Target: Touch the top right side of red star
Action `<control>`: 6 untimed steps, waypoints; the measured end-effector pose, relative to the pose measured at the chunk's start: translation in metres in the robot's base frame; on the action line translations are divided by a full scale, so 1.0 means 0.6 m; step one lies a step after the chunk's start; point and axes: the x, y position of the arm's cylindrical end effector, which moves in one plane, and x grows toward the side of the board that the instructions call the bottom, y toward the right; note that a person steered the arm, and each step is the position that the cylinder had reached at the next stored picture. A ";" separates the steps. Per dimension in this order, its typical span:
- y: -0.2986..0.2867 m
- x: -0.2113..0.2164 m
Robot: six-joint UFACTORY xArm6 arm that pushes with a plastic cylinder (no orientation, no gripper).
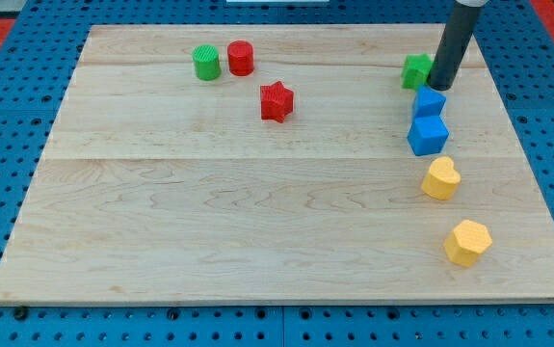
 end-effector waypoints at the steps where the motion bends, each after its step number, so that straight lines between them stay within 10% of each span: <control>1: 0.088 -0.066; 3: -0.276 -0.141; 5: -0.382 0.000; 6: -0.485 -0.066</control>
